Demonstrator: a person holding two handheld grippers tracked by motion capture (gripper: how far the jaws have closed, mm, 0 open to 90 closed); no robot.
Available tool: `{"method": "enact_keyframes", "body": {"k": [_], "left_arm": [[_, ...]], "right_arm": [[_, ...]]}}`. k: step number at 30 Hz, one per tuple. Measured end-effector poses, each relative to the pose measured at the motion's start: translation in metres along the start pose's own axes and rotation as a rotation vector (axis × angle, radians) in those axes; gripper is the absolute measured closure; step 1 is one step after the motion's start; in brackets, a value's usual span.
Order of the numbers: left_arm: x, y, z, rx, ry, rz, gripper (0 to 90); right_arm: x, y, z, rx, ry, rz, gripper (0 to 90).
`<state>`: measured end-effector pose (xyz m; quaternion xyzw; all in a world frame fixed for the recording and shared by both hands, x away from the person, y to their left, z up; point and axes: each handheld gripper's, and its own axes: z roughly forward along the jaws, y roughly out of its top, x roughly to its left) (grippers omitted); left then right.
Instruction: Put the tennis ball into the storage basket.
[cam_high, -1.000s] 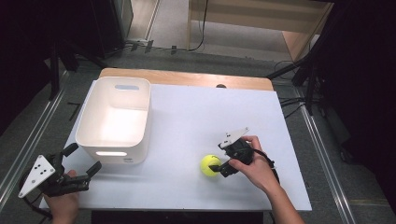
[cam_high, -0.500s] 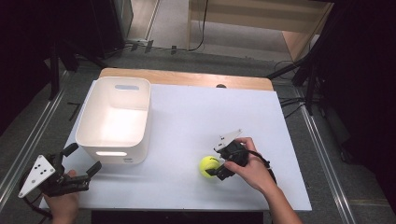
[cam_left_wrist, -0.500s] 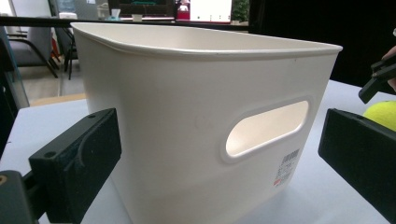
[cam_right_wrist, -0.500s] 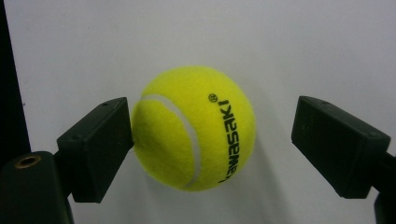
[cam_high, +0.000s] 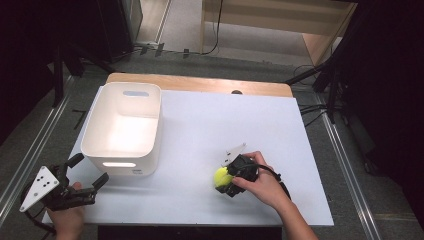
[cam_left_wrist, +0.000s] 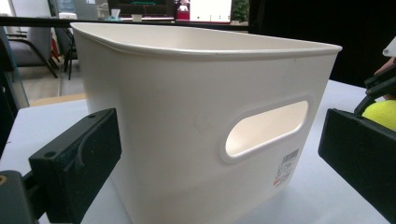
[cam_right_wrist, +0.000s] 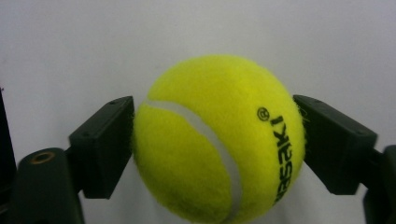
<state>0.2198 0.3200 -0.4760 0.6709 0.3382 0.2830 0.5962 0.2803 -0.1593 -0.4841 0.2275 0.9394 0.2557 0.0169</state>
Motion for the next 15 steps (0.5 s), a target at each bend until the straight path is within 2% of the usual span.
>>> {"method": "enact_keyframes", "body": {"k": [2,15], "left_arm": [[0.0000,0.0000,0.0000,0.000,0.000,0.000,0.0],[0.0000,-0.0001,0.0001,0.000,0.001,0.000,0.0]], "right_arm": [[0.0001,0.0004,0.0006,0.003,0.000,0.001,22.3],[-0.0012,0.0015,-0.0046,0.014,0.003,0.007,22.9]]}}
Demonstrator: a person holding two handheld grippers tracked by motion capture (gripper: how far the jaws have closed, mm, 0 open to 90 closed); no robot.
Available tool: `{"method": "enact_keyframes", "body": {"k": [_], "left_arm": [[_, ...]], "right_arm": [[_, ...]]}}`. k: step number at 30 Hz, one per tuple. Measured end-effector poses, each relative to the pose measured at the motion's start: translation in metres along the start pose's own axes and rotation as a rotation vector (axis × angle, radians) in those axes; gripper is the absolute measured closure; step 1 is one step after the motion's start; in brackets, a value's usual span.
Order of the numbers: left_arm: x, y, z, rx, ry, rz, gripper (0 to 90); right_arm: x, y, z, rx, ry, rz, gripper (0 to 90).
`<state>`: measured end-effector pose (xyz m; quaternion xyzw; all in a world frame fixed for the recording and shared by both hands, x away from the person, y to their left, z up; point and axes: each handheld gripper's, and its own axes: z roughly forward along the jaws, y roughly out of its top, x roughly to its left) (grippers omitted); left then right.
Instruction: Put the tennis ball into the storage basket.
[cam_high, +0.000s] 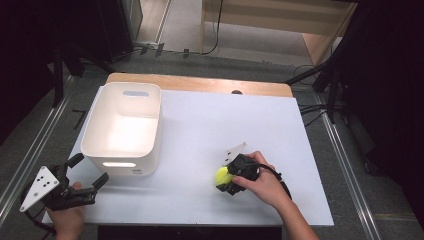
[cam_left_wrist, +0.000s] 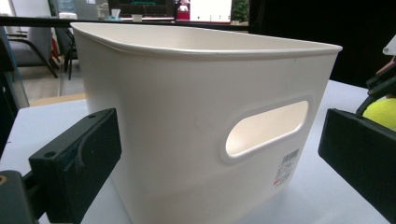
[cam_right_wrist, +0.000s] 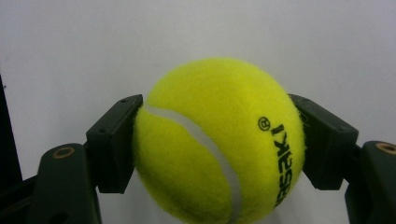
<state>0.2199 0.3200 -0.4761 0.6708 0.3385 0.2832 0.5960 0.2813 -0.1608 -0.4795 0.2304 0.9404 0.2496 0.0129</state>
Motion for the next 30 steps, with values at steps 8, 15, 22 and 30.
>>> {"method": "enact_keyframes", "body": {"k": [8,15,22,30], "left_arm": [[0.000,0.000,0.000,0.000,0.000,-0.001,0.0],[0.000,0.000,0.000,-0.003,-0.001,-0.003,0.0],[0.001,0.000,0.000,-0.004,-0.001,-0.004,0.0],[0.000,0.000,0.000,-0.005,-0.002,-0.004,0.0]], "right_arm": [[-0.003,0.004,-0.007,-0.011,0.019,-0.008,22.9],[-0.005,0.009,-0.011,-0.019,0.026,-0.013,23.0],[-0.007,0.015,-0.017,-0.014,0.044,-0.010,23.1],[-0.010,0.028,-0.024,-0.019,0.038,-0.028,23.2]]}}
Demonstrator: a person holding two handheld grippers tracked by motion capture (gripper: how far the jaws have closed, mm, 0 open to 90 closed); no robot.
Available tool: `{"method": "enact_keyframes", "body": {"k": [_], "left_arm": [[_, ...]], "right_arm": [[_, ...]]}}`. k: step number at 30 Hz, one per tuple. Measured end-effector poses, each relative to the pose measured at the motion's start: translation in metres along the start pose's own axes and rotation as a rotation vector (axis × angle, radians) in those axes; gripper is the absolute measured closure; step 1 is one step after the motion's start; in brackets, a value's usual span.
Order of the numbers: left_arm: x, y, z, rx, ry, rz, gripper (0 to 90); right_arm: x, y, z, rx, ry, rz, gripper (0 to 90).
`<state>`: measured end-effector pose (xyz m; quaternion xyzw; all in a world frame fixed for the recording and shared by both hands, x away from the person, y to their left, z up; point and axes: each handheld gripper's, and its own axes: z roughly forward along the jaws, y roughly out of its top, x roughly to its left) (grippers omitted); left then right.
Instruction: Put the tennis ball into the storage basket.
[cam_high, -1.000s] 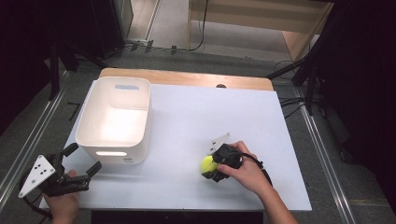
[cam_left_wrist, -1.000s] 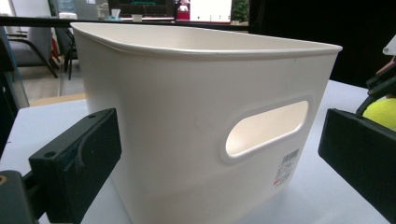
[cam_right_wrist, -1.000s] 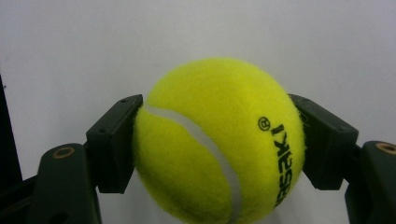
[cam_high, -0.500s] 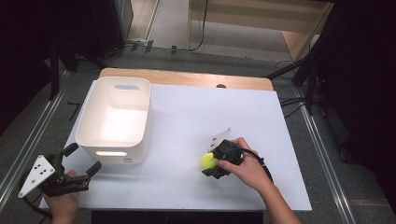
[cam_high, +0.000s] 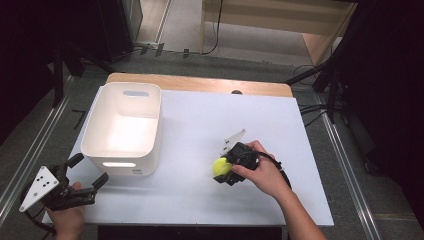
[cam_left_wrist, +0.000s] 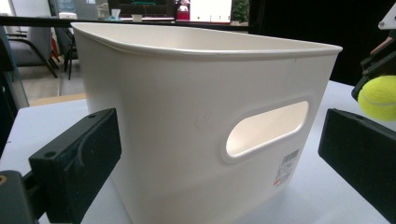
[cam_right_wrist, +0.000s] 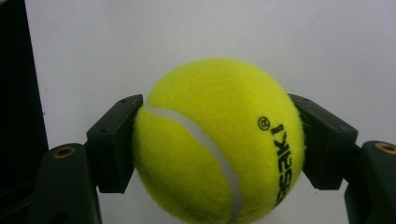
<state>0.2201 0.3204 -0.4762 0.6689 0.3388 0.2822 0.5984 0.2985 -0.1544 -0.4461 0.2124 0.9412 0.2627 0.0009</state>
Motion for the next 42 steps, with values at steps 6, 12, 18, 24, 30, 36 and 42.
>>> {"method": "enact_keyframes", "body": {"k": [6,12,18,24,30,36,42], "left_arm": [[0.000,0.000,0.000,0.000,-0.001,0.000,0.0],[0.000,0.000,0.000,0.000,0.000,-0.001,0.0],[0.000,0.000,0.000,0.000,0.000,0.000,0.0],[0.000,0.000,0.000,0.001,-0.001,0.000,0.0],[0.000,0.000,-0.001,0.000,-0.001,0.000,0.0],[0.000,0.000,-0.001,0.001,-0.001,0.000,0.0],[0.001,0.000,-0.001,0.001,-0.001,0.000,0.0]], "right_arm": [[-0.002,0.007,-0.003,-0.006,0.011,-0.011,23.2],[-0.002,0.013,-0.004,0.000,0.013,-0.010,23.3],[-0.003,0.020,-0.005,-0.001,0.014,-0.023,23.3],[-0.004,0.030,-0.007,-0.002,0.010,-0.039,23.3],[-0.004,0.041,-0.009,-0.011,0.021,-0.051,23.3],[-0.003,0.053,-0.009,-0.015,0.031,-0.058,23.3],[-0.004,0.062,-0.009,-0.018,0.044,-0.073,23.3]]}}
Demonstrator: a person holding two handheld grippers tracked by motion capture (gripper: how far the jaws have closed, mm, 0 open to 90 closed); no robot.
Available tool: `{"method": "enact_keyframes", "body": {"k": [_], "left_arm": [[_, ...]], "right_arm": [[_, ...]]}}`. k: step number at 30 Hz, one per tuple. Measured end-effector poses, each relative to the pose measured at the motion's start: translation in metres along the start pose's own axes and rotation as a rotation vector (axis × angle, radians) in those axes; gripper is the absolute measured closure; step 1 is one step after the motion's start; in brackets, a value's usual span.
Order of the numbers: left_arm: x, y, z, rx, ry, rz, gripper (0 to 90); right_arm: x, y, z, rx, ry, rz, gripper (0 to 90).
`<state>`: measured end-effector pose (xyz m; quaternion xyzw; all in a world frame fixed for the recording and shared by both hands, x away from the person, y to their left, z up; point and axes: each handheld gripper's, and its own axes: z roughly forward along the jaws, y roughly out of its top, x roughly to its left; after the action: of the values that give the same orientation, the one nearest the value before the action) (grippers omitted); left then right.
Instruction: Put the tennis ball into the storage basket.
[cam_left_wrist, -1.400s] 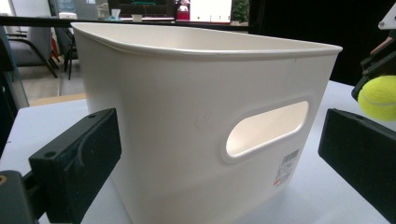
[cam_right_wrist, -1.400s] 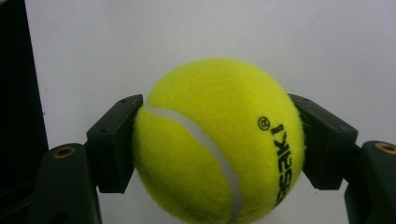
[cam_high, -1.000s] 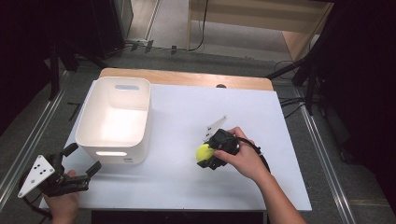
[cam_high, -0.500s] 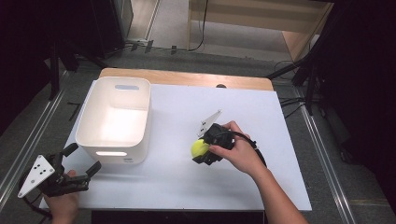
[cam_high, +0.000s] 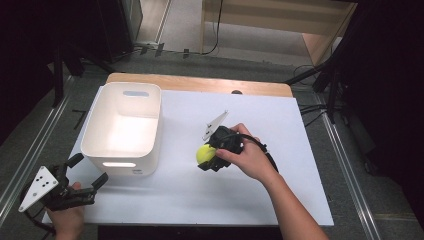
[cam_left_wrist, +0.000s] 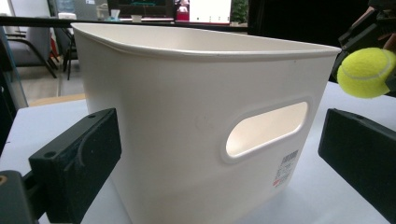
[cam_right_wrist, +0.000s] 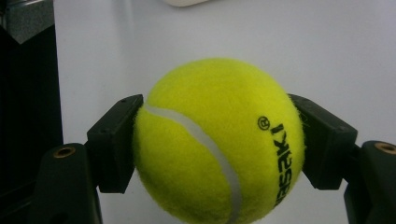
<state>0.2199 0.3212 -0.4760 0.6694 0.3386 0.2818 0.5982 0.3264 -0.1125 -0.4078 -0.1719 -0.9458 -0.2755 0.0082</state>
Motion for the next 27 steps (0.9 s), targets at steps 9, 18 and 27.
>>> {"method": "enact_keyframes", "body": {"k": [9,18,27], "left_arm": [[0.000,0.000,0.000,0.000,-0.001,0.000,0.0],[0.000,0.000,0.000,0.000,-0.002,0.000,0.0],[0.000,0.000,0.000,-0.002,-0.002,-0.003,0.0]], "right_arm": [[0.001,0.011,-0.002,-0.009,0.003,-0.008,23.3],[0.000,0.023,-0.003,-0.007,0.006,-0.010,23.3],[-0.001,0.033,-0.005,-0.010,0.009,-0.017,23.3]]}}
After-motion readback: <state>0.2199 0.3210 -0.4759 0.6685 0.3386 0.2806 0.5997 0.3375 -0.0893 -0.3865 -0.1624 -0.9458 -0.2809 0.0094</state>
